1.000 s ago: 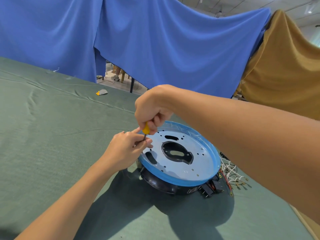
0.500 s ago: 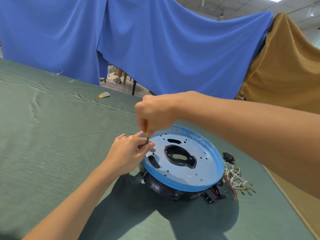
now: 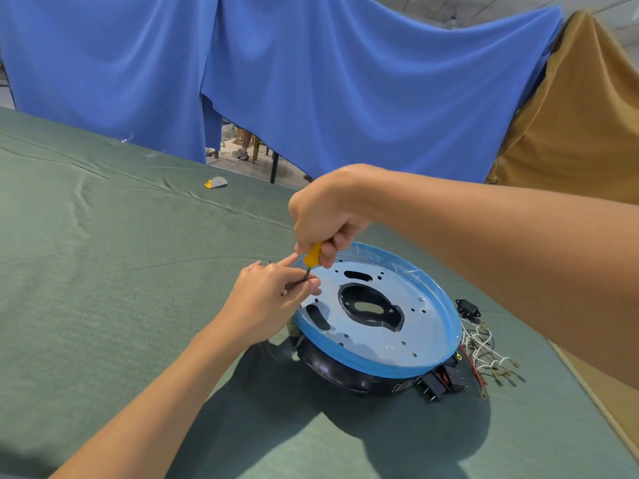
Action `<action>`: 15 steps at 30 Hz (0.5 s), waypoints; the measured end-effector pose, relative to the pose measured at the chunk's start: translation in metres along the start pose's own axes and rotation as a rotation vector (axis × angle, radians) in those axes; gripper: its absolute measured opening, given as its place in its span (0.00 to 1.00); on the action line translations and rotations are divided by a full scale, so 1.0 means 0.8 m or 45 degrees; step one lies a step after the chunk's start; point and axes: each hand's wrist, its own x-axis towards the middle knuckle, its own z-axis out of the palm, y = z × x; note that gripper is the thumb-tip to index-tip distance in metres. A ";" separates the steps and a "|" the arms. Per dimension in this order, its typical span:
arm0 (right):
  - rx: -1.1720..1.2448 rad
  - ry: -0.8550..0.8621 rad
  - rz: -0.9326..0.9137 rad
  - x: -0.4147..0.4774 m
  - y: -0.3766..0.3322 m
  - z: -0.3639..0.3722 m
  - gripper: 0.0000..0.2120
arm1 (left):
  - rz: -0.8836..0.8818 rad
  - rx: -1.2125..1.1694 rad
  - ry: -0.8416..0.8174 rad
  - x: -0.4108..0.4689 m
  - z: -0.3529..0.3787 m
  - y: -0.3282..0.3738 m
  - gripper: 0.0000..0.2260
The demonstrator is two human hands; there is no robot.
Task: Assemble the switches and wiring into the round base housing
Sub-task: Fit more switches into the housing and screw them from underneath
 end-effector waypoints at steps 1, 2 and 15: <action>0.065 -0.033 0.033 -0.001 0.001 -0.001 0.10 | -0.004 -0.009 -0.011 0.000 0.000 0.000 0.11; 0.124 -0.048 0.058 -0.002 0.003 -0.002 0.10 | -0.004 -0.013 -0.014 0.000 0.000 0.000 0.11; -0.512 0.188 -0.380 -0.017 0.015 -0.006 0.02 | 0.018 0.123 -0.037 0.003 0.000 -0.001 0.12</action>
